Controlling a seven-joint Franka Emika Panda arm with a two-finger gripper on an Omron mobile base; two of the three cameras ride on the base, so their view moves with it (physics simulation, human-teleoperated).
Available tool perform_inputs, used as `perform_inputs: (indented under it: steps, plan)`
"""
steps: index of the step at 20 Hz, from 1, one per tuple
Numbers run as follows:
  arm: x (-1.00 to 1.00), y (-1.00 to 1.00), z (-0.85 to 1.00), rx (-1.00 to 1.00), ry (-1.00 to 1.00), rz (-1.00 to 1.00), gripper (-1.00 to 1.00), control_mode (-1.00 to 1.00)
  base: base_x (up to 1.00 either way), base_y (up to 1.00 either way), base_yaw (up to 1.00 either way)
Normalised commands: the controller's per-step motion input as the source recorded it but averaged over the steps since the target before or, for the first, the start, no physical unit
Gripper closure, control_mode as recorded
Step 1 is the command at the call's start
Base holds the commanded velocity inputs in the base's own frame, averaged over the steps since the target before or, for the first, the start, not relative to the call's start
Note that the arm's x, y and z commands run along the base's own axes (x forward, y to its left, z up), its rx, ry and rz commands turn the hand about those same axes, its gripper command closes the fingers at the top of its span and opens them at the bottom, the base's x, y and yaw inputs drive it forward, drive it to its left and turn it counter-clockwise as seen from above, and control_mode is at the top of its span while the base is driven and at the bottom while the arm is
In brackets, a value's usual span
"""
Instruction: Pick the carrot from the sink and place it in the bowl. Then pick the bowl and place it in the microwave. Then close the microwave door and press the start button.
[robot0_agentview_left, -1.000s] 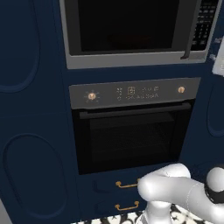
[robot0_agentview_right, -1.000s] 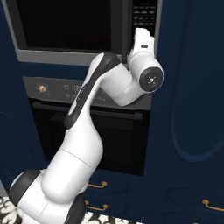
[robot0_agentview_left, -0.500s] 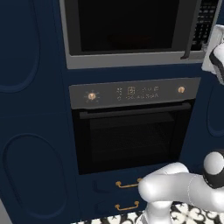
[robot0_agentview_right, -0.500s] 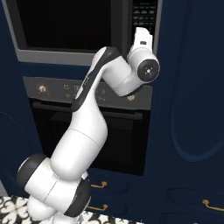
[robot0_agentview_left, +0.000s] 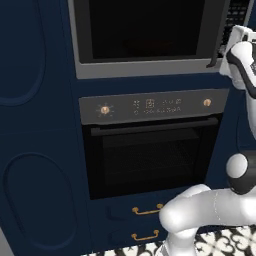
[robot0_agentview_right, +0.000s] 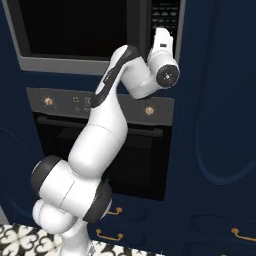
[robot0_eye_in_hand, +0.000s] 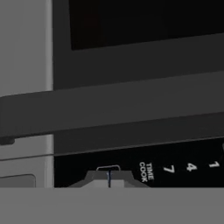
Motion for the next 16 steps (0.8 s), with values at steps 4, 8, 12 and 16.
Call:
perform_inputs:
  steps: [4,8,12,16]
  plan:
    - [0.5,-0.04,0.0,0.0,-0.04,0.0,1.0,-1.0,0.0,0.0,0.0]
    - [-0.02,-0.12,0.0,0.0,-0.1,0.0,1.0,-1.0,0.0,0.0,0.0]
    - [-1.0,-0.06,0.24,0.01,-0.1,0.0,1.0,-1.0,0.0,0.0,0.0]
    - [-1.0,-0.11,0.14,0.01,0.0,0.0,1.0,-1.0,0.0,0.0,0.0]
